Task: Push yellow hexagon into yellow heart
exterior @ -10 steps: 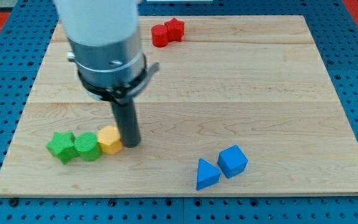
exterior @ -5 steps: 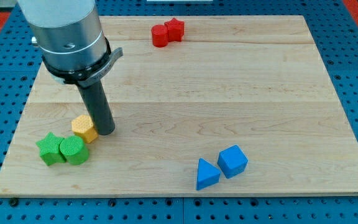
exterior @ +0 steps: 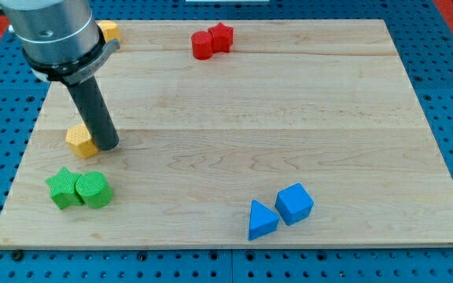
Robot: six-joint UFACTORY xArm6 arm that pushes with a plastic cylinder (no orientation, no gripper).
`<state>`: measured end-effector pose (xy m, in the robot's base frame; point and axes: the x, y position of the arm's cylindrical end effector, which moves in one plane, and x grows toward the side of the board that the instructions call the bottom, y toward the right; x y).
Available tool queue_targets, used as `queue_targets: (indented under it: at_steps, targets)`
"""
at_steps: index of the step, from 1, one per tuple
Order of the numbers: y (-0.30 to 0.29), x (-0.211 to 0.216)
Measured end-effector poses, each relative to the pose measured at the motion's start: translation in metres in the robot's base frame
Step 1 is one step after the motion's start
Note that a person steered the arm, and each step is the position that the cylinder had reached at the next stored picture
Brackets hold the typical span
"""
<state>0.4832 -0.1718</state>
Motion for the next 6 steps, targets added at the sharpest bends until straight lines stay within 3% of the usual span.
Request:
queue_targets:
  at_steps: [1,2,5,6]
  targets:
    - [-0.002,0.031]
    - [-0.022,0.024]
    - [-0.046,-0.104]
    - [-0.062,-0.065]
